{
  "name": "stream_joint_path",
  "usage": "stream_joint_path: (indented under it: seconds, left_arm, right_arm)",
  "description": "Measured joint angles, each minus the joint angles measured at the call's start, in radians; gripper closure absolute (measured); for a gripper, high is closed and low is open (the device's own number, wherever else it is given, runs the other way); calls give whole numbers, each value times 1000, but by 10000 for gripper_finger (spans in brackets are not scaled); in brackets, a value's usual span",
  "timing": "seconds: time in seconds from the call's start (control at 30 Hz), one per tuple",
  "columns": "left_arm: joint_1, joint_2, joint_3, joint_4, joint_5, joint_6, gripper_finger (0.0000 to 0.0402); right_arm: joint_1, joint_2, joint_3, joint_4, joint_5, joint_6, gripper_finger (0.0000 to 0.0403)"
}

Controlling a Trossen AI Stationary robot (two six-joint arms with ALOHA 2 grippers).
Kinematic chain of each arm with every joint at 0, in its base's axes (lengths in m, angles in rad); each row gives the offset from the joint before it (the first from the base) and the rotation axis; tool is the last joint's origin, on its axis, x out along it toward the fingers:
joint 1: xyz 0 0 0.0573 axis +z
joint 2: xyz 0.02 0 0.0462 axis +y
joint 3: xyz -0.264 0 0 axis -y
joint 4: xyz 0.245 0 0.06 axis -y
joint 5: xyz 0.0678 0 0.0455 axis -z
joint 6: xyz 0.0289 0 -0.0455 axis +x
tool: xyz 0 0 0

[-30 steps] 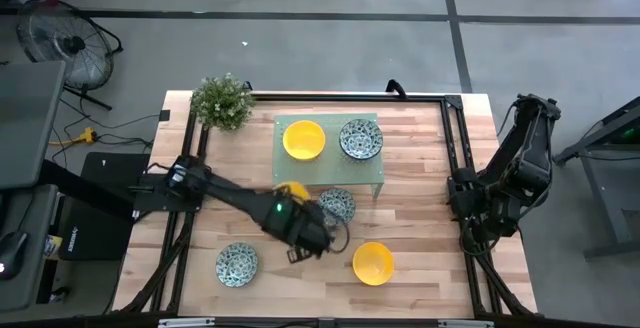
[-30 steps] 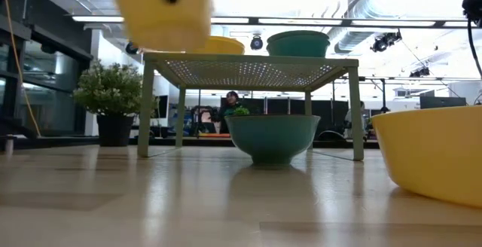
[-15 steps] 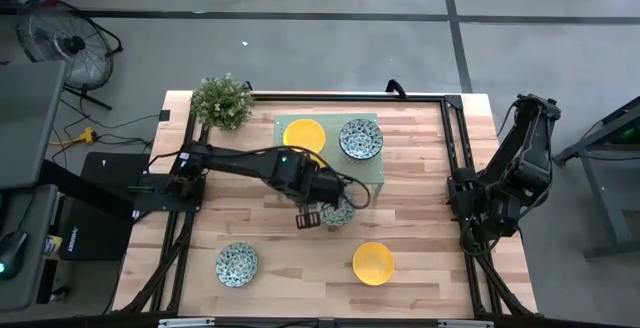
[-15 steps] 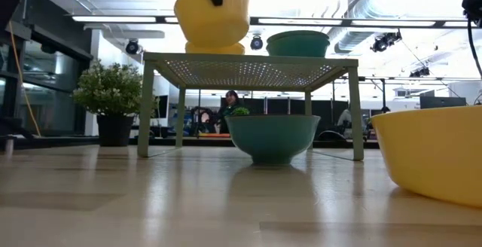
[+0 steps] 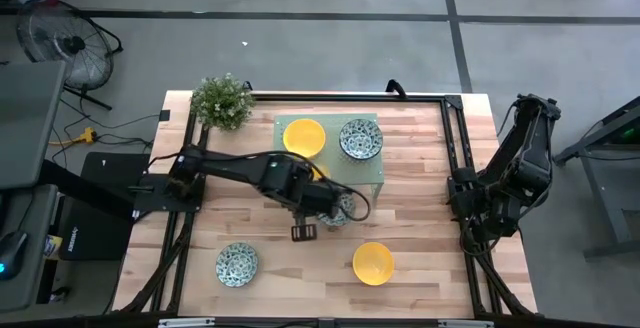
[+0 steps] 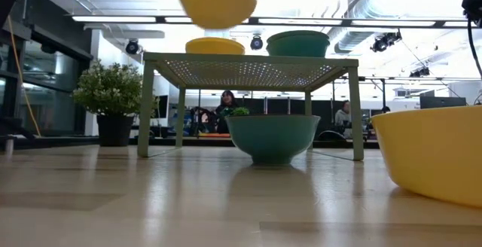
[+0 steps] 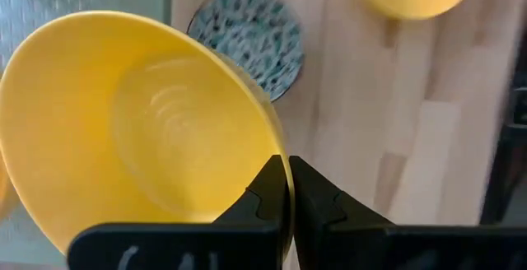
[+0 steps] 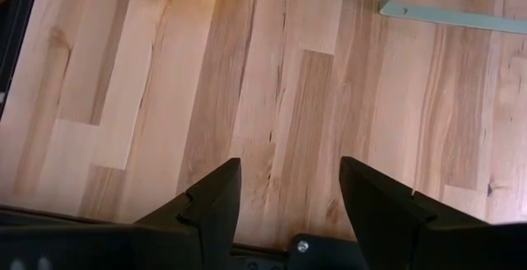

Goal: Pick & Place Mini bowls
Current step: Stack the left yellow bowl on top of the yellow bowl on the shelf

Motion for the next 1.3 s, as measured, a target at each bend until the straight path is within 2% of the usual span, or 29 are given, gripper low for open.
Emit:
stream_joint_path:
  seconds: [0.3, 0.43, 0.63, 0.93, 1.2, 1.3]
  left_arm:
    - [-24, -64, 18, 0, -78, -4, 402]
    - [17, -89, 23, 2, -90, 78, 401]
    - [110, -100, 24, 1, -40, 291, 401]
    - [213, -98, 23, 0, 0, 766, 401]
    - [243, -98, 23, 0, -1, 1125, 401]
    - [242, -116, 23, 1, -26, 1183, 401]
  right_arm:
    - [0, 0, 0, 8, -10, 1, 208]
    - [-1, 0, 0, 8, -9, 2, 208]
    - [-1, 0, 0, 9, -12, 2, 208]
    - [-1, 0, 0, 8, -14, 1, 208]
    - [-1, 0, 0, 8, -9, 6, 208]
    - [0, 0, 0, 8, 11, 11, 208]
